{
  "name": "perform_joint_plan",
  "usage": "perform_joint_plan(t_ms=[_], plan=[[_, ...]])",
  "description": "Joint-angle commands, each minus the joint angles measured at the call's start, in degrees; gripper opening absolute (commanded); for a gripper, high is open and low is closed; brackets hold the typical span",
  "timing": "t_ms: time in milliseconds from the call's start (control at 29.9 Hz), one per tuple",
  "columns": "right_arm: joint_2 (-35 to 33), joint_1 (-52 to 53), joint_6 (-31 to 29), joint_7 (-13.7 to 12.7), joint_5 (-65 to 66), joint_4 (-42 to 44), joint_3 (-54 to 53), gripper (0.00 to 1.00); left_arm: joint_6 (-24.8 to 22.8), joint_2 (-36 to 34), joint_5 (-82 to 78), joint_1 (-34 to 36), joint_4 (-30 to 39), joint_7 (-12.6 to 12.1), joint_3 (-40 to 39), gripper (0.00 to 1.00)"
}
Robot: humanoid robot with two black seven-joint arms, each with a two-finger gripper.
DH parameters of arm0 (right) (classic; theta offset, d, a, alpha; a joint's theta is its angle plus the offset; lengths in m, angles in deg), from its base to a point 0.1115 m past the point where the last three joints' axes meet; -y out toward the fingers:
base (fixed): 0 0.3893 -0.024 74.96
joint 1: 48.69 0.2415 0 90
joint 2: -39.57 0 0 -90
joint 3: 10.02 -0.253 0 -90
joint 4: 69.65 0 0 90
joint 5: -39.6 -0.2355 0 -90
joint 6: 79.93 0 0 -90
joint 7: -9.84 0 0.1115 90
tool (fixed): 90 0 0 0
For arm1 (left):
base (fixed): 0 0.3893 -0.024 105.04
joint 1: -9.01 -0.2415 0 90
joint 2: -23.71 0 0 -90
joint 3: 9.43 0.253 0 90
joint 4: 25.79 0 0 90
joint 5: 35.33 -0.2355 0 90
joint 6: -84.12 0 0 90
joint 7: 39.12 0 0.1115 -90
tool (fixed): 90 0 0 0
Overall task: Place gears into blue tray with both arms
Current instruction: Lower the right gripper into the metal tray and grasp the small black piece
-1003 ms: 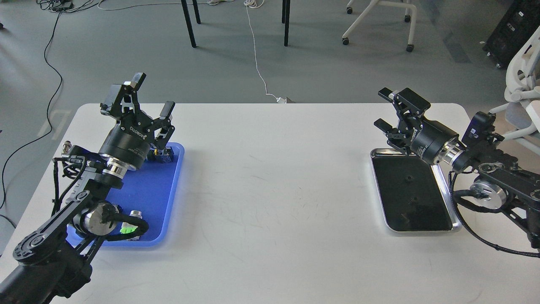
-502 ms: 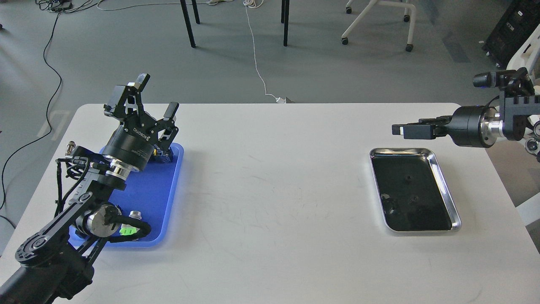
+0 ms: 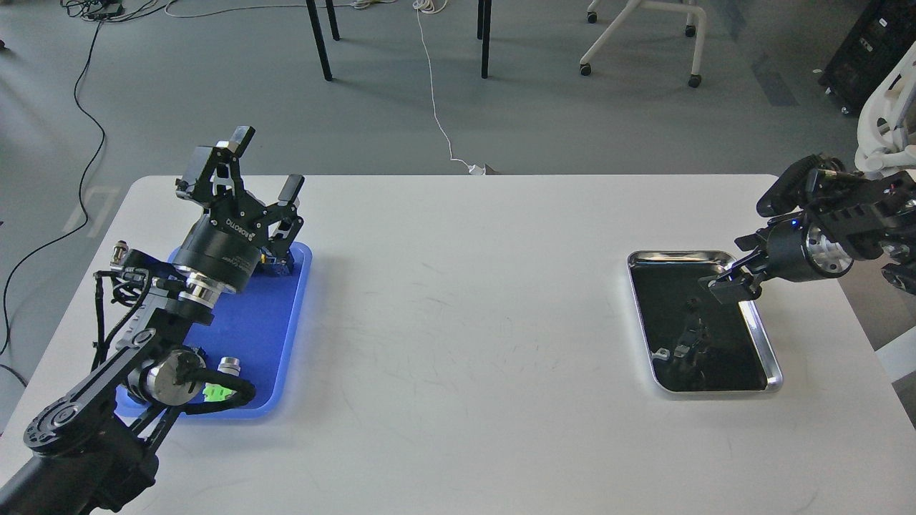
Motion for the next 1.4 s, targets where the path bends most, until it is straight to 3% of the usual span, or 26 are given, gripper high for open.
perform_joint_plan(t_ms=[0, 301, 435, 869, 1137, 1371], plan=[[1.5, -1.7, 0.6, 0.0, -0.2, 0.6, 0.2, 0.86, 0.0, -0.2, 0.0, -0.3, 0.5, 0.0, 0.0, 0.98], [4.2, -4.9, 0.9, 0.0, -1.1, 3.4, 0.1, 0.77, 0.1, -0.1, 0.0, -1.2, 0.6, 0.0, 0.0, 0.98], [6.2, -6.0, 0.9, 0.0, -2.5, 5.1, 0.1, 0.68, 0.1, -0.2, 0.0, -1.2, 0.7, 0.0, -0.1, 0.98], [6.9, -6.7, 0.7, 0.0, -3.5, 6.5, 0.2, 0.66, 0.2, -0.2, 0.0, -1.2, 1.1, 0.0, 0.0, 0.98], [7.1, -7.1, 0.7, 0.0, -3.5, 7.3, 0.2, 0.61, 0.2, -0.4, 0.0, -1.2, 1.1, 0.0, 0.0, 0.98], [7.1, -7.4, 0.6, 0.0, -3.5, 7.5, 0.2, 0.49, 0.1, -0.5, 0.0, -1.2, 1.1, 0.0, -0.1, 0.98]])
